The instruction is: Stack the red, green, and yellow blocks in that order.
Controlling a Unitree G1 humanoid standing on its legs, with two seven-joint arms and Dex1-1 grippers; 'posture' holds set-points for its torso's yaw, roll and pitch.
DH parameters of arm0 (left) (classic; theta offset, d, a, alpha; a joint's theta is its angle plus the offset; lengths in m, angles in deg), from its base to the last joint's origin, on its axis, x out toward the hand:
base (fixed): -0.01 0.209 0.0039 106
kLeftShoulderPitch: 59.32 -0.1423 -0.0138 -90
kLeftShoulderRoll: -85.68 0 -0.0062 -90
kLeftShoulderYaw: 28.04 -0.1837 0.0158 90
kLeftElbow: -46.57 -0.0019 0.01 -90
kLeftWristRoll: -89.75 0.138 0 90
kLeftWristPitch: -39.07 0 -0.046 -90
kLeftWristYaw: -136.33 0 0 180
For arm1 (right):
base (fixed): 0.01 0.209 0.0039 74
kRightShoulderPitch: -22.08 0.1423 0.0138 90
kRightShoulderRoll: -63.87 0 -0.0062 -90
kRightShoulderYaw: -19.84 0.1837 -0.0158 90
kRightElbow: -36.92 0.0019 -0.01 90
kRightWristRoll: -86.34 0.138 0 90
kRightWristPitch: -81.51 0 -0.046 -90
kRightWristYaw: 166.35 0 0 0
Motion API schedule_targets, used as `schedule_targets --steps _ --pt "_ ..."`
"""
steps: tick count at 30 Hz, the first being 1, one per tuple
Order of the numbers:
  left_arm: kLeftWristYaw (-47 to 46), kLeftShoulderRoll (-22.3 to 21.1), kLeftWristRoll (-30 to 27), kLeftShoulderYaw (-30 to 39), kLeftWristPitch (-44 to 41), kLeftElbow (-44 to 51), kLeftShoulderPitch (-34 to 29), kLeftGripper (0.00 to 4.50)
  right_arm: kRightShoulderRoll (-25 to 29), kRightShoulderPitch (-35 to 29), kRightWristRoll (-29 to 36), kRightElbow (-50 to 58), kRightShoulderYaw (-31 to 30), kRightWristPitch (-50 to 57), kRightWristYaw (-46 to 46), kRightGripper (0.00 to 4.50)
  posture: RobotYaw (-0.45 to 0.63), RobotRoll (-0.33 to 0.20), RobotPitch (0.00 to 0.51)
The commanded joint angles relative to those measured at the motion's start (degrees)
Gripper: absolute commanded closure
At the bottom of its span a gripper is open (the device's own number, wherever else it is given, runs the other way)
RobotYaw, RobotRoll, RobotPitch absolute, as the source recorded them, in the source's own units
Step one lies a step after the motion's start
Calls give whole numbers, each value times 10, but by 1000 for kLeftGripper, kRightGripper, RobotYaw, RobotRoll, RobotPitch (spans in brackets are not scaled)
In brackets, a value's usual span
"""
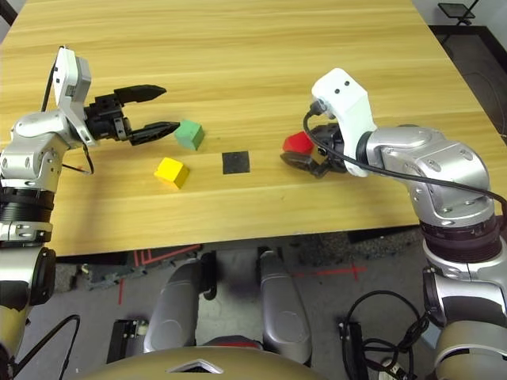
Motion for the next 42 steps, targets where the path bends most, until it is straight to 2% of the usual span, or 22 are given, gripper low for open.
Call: schedule_targets --steps 1,8,14,17,22,23,28,33,42 --pt "17 -3 10 -12 12 9 -6 60 7 -18 -9 -5 -1 -26 -3 0 153 -29 252" --pt "14 2 10 -12 12 7 -1 60 -3 -38 -44 -51 -28 -106 -2 0 161 -23 253" --pt "10 3 7 -12 2 24 -8 60 -20 -38 -49 -74 -38 -127 3 0 178 -14 261" --pt "7 4 6 -12 -3 31 -11 0 -29 -35 -43 -73 -38 -120 7 609 181 -13 263" --pt "2 6 5 -12 -8 36 -12 0 -36 -29 -41 -72 -39 -116 9 2368 182 -15 265" --pt "0 7 5 -12 -8 36 -12 0 -36 -28 -42 -73 -40 -118 9 2470 183 -15 265" --pt "-4 12 4 -13 -9 38 -11 0 -27 -12 -46 -78 -55 -151 38 2464 177 -16 262" --pt "-5 19 6 -15 -8 35 -9 0 -5 39 -23 -84 -70 -195 141 2464 175 -18 259" --pt "-10 27 5 -17 -7 35 -10 0 25 105 -34 -135 -121 -283 298 2464 187 -25 260"
